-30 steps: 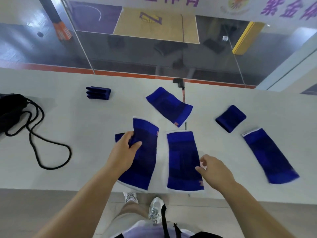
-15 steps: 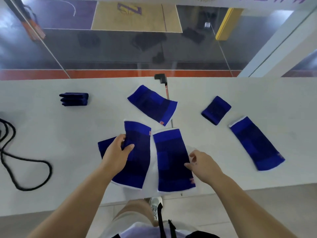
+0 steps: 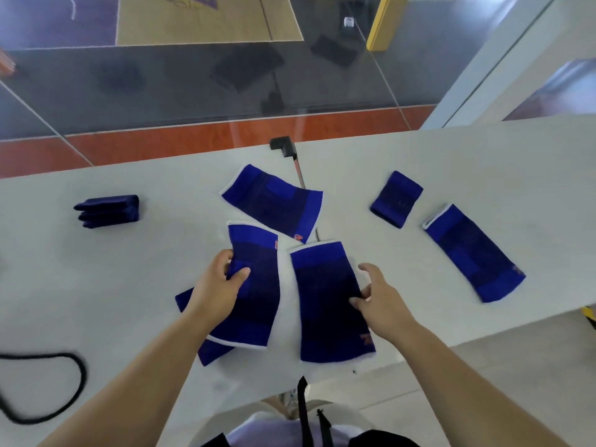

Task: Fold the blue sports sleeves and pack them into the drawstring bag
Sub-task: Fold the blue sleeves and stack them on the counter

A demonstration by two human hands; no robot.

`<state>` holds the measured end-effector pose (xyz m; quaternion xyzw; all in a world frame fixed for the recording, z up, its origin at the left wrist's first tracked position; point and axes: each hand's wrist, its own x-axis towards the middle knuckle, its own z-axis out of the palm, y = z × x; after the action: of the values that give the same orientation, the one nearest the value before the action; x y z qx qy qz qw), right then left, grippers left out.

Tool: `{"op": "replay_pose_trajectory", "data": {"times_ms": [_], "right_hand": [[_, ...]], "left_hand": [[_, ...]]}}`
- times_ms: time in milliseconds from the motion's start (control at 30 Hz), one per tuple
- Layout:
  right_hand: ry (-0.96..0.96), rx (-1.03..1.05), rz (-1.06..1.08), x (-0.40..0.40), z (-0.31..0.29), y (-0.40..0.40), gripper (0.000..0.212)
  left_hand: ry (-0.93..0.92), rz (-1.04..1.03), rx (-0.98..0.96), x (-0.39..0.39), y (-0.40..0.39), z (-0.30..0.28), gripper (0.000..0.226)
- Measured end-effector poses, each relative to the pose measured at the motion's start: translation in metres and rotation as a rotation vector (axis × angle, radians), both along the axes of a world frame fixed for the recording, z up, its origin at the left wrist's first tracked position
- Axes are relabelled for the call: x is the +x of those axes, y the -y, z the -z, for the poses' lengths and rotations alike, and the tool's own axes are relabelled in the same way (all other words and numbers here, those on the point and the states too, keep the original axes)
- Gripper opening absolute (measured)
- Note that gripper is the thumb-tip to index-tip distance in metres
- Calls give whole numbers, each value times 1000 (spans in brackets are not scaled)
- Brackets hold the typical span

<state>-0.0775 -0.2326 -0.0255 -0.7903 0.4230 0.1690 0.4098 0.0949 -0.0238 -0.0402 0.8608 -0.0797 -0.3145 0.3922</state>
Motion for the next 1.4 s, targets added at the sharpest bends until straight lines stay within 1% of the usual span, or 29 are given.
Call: {"op": "replay_pose_trajectory", "data": {"times_ms": [33, 100, 167, 200, 267, 300, 333, 367, 433, 533, 567, 600, 633, 667, 733, 800, 867, 933, 967, 1067, 1100, 1133, 1200, 1233, 1267, 1333, 1400], "right_hand": [[28, 15, 14, 0, -5, 1, 37], [76, 1, 50, 2, -14, 5, 25], [111, -26, 87, 4, -21, 10, 25], [143, 17, 132, 5, -25, 12, 28], [235, 211, 253, 6, -32, 16, 36], [282, 287, 279, 6, -36, 19, 39], [304, 293, 257, 5, -39, 21, 41], [312, 251, 217, 5, -42, 23, 43], [268, 50, 106, 6, -45, 27, 39], [141, -352, -133, 8, -52, 34, 16], [135, -457, -200, 7, -53, 38, 12], [162, -521, -244, 6, -56, 42, 10], [201, -538, -275, 5, -58, 46, 7], [226, -521, -307, 3, -62, 51, 9], [223, -476, -386, 1, -69, 59, 24], [205, -466, -436, -2, -71, 68, 22], [209, -428, -473, -5, -70, 75, 19], [226, -361, -511, -7, -70, 77, 18], [234, -332, -514, -8, -72, 77, 17], [284, -256, -518, -8, -79, 76, 13], [301, -237, -524, -8, -79, 77, 10], [307, -211, -524, -7, -79, 77, 8], [312, -158, -507, -6, -77, 78, 6], [312, -137, -499, -6, -75, 79, 6], [313, -110, -493, -7, -73, 78, 8], [315, -42, -473, -7, -69, 75, 13], [325, 54, -414, -6, -65, 70, 13]], "left_hand": [[-16, -5, 6, 1, 1, 2, 31], [-51, -18, 20, 4, 3, 5, 33], [-80, -25, 26, 5, 7, 9, 34], [-89, -23, 24, 5, 9, 10, 34], [-103, -14, 33, 5, 13, 12, 33], [-107, -11, 36, 5, 15, 13, 31], [-112, -11, 35, 5, 16, 13, 28], [-112, -13, 29, 4, 18, 13, 24], [-116, -17, 9, 2, 22, 12, 19], [-157, -11, -26, -5, 27, 10, 18], [-162, 8, -21, -8, 29, 9, 20], [-163, 33, -8, -13, 32, 8, 21], [-151, 51, 1, -18, 36, 7, 24], [-123, 50, 21, -24, 41, 3, 28], [-13, -1, 83, -35, 49, -3, 41], [41, -19, 49, -44, 56, -10, 45], [-25, 38, -67, -52, 64, -13, 45], [-150, 87, -162, -62, 70, -15, 48], [-202, 108, -193, -66, 73, -16, 53], [-324, 139, -230, -75, 80, -15, 76], [-350, 135, -241, -78, 81, -14, 76], [-361, 128, -249, -81, 83, -15, 65], [-374, 93, -252, -86, 85, -15, 36], [-399, 58, -259, -89, 86, -15, 28], [-442, 16, -259, -92, 86, -15, 24], [-560, -58, -251, -96, 86, -15, 27], [-658, -96, -264, -98, 86, -17, 28]]}}
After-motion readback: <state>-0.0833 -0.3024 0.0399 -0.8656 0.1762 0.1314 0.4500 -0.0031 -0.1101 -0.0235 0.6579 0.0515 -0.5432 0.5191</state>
